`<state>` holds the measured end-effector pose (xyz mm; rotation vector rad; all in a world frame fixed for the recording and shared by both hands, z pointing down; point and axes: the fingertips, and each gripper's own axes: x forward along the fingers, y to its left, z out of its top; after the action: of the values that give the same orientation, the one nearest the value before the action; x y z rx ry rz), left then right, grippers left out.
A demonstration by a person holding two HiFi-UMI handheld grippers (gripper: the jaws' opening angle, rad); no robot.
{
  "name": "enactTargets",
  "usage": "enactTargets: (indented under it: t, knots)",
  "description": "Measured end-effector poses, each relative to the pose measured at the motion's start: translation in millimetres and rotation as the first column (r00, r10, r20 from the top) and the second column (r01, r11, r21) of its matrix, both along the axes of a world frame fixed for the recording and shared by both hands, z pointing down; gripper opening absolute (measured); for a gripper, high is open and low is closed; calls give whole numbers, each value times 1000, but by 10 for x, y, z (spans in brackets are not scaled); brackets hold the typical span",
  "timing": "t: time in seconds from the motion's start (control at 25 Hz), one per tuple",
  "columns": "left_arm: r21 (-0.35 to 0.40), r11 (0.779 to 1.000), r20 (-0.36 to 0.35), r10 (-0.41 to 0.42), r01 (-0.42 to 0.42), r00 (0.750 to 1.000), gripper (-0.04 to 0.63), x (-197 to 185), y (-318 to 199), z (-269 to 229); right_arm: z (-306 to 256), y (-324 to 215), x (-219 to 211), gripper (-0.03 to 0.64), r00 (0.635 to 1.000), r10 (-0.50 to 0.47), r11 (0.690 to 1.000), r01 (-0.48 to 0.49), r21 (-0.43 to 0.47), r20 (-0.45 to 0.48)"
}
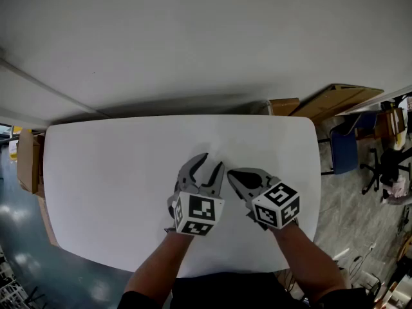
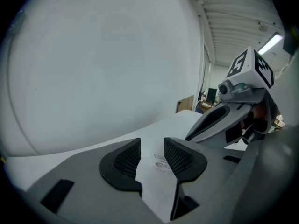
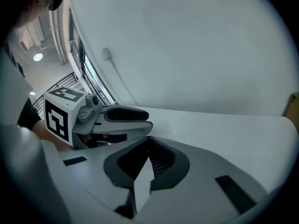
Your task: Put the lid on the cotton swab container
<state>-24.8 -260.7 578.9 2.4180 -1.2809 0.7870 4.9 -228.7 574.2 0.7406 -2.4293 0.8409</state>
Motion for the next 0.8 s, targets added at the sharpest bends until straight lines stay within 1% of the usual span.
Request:
enactTargets:
  t: [0.08,0.2,0.24,0.32,0.4,0.56,0.8]
  knots:
    - [6,1000,8,0,0,1000,150,24,1,-3,-1,13,-27,15,1000,-8,1000,8,-1,-5]
    - [-6,1000,-14,-21,21,1000,152,14,-7,-2,3,25,-63,15,1000,-12,1000,12,-9,-2]
    - [-12,1000,-26,-28,28,999,162,4,-8,-5,0,19,-64,15,1000,-7,1000,7,-13,10]
    - [-14,999,-45,-34,34,998,217,-17,1,-23,-10,3,-58,17,999,7,1000,-6,-20,36]
    - [-9,999,-53,-39,38,998,225,-47,21,-42,-20,-8,-44,17,999,11,1000,-11,-16,38]
    - [-19,999,-55,-50,49,997,225,-112,84,-37,-58,-59,-13,17,999,23,1000,-23,1,24]
    - [-46,999,-46,-26,24,999,225,-138,218,32,-9,-139,29,17,998,41,999,-40,16,-44]
